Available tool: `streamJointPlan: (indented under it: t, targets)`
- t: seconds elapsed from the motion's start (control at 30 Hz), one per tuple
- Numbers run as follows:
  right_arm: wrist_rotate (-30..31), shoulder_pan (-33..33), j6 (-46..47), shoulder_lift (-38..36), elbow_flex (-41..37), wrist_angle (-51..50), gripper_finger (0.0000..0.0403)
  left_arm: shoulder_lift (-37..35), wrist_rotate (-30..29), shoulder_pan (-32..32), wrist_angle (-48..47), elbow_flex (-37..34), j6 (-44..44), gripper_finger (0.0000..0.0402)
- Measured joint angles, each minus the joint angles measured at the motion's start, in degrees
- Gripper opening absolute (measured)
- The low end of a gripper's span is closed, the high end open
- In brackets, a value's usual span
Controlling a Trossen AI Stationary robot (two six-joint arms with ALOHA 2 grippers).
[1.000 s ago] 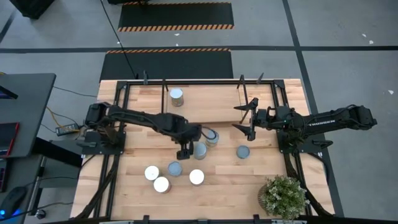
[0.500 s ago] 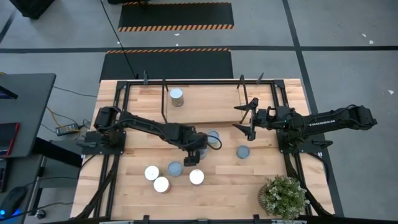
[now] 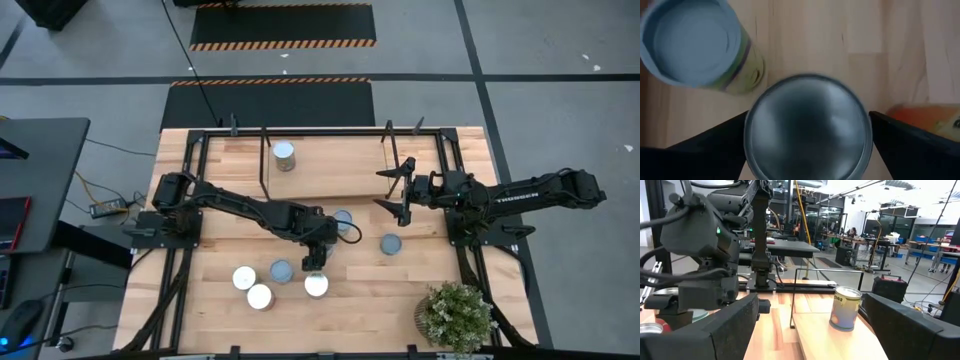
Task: Pick and place cans onto a shelf
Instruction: Put the canned cherries on the shelf
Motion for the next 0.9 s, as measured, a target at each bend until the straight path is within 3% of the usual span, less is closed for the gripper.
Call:
streamJointPlan:
  t: [0.47,0.77,0.9]
  targets:
    - [0.0,0.0,0.3,0.0,0.0,0.6,0.0372,0.0,0.0,0.0,1.3,0.0,-2.1,0.0385]
    - [0.0,0.0,0.4,0.0,0.0,0.5,0.0372,0.0,-0.1,-0.1,1.2,0.0,-4.0,0.0329]
    - [0.0,0.0,0.2,0.0,0.0,0.3,0.0372,-1.0,0.0,0.0,-1.0,0.0,-4.2,0.0322]
